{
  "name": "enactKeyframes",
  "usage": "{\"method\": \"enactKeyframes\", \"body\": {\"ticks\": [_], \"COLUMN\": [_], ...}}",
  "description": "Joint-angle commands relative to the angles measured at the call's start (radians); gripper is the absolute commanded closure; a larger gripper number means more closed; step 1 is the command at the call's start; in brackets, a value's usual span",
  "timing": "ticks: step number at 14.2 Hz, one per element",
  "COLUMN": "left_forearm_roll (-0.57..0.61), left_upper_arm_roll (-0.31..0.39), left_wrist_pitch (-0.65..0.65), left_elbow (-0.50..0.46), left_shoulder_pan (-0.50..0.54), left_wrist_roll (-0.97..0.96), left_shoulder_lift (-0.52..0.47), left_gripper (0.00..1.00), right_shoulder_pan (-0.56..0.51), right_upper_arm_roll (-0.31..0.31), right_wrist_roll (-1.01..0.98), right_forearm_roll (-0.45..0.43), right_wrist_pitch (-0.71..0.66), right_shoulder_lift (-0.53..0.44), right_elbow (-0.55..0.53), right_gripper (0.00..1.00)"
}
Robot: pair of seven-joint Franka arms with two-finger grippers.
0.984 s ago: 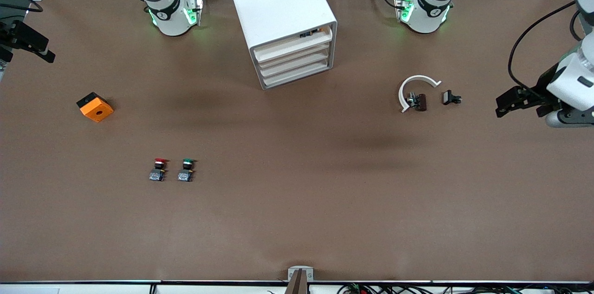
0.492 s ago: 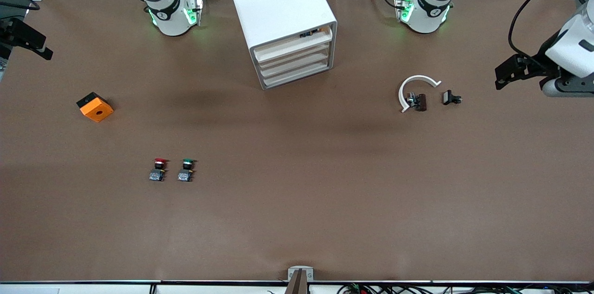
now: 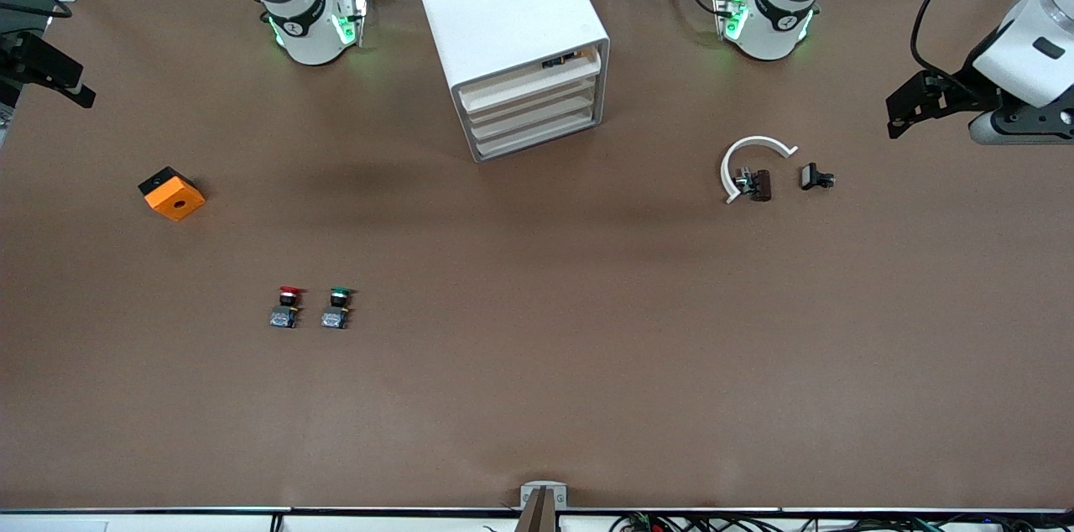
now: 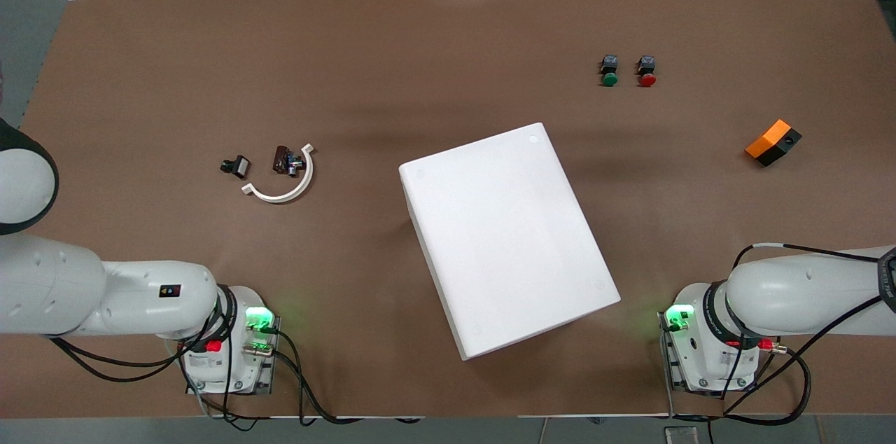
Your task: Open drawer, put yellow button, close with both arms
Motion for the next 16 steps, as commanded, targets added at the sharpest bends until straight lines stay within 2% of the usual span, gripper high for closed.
{"method": "enactKeyframes", "body": {"ticks": [1, 16], "left_forearm_roll": [-0.006, 0.007], "left_upper_arm_roll": [0.001, 0.010], "left_wrist_pitch": [-0.003, -0.029], "left_elbow": [-0.023, 0.010], "left_shoulder_pan": [-0.001, 0.003], "left_wrist_roll": [-0.008, 0.007], "left_shoulder_lift": [-0.032, -0.004], "left_gripper": [0.00, 0.00], "right_shoulder_pan": [-0.021, -0.014], "right_upper_arm_roll": [0.016, 0.013], "right_wrist_roll": [-0.015, -0.015], "right_forearm_roll": [-0.007, -0.007], "right_wrist_pitch": [-0.002, 0.000], "right_shoulder_lift": [-0.032, -0.035], "right_elbow": [-0.025, -0.025], "right_gripper": [0.00, 0.00]}}
